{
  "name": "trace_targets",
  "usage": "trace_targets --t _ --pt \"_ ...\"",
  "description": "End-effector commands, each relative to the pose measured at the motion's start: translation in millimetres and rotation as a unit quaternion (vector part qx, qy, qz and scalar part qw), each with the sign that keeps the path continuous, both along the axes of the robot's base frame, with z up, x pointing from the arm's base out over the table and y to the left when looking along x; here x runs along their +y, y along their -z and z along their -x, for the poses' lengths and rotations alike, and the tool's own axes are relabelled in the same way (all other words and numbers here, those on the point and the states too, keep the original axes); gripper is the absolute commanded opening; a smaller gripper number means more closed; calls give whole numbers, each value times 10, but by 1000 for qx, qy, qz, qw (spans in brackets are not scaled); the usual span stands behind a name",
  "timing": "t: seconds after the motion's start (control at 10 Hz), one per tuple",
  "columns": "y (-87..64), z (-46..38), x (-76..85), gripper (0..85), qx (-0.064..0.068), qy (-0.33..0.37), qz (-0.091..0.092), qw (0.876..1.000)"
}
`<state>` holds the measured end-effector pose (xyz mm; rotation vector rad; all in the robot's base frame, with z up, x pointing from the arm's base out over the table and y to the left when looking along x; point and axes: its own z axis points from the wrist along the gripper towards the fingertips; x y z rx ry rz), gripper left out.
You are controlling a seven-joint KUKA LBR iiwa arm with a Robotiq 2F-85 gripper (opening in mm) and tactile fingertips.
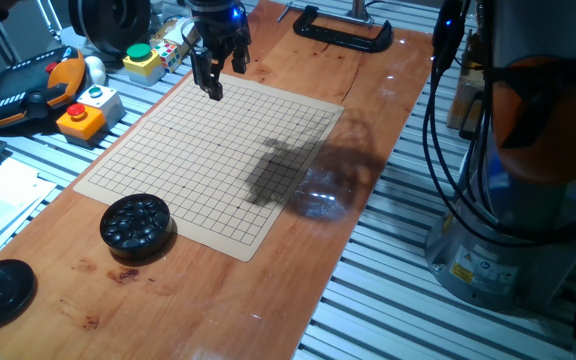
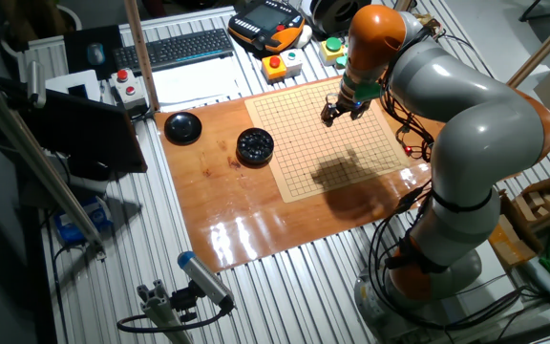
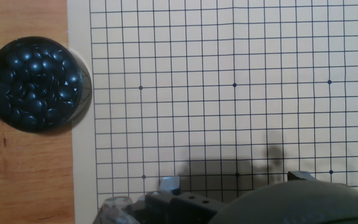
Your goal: Play the first move as black on the 3-4 point in the upper right corner of the Go board
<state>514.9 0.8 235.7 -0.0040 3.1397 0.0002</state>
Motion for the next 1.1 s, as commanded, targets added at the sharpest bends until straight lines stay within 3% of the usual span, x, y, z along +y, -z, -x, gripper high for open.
trace_targets --t 0.0,1.0 --pt "-1 -1 0 7 6 6 2 1000" --pt "-14 -5 24 7 5 6 5 1000"
